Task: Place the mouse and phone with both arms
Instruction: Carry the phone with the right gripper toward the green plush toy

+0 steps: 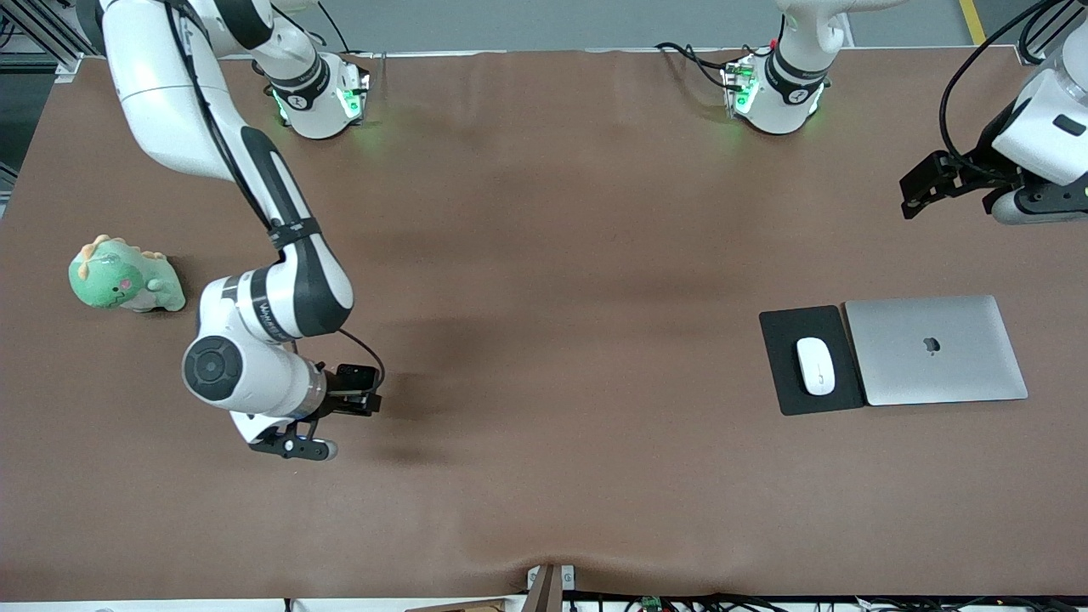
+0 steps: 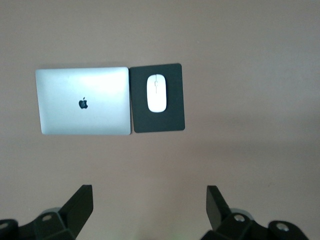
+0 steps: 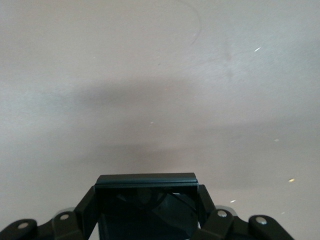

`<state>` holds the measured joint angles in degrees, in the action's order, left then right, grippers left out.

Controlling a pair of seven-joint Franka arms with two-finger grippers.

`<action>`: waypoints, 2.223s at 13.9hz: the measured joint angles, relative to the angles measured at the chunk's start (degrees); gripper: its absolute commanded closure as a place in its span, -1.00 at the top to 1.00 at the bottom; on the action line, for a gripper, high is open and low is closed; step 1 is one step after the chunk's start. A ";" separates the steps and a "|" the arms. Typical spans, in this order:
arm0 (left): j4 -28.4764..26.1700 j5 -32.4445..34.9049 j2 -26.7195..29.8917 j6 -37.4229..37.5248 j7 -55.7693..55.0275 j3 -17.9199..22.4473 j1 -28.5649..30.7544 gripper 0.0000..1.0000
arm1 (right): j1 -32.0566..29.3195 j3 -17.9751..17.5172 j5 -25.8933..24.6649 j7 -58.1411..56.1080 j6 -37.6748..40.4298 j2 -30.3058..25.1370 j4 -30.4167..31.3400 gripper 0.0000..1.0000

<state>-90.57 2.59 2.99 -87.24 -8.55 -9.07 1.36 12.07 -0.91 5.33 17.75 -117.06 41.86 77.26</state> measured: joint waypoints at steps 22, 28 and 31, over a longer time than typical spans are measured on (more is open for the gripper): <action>-0.38 -1.45 0.73 1.73 0.07 0.21 -0.49 1.00 | -14.48 0.57 -0.12 -18.91 -11.66 -13.64 28.90 -1.00; -0.47 -1.45 0.73 1.68 0.07 0.21 -0.44 1.00 | -20.86 0.64 -0.12 -27.62 -23.43 -15.02 40.41 -0.97; -0.47 -1.45 0.73 1.66 0.07 0.21 -0.38 1.00 | -20.98 0.57 -0.13 -28.06 -29.67 -15.01 44.04 0.99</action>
<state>-91.04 1.14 3.71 -85.58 -8.48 -8.86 0.98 -8.91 -0.34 5.20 -10.30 -146.73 26.85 121.29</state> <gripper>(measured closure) 0.000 0.203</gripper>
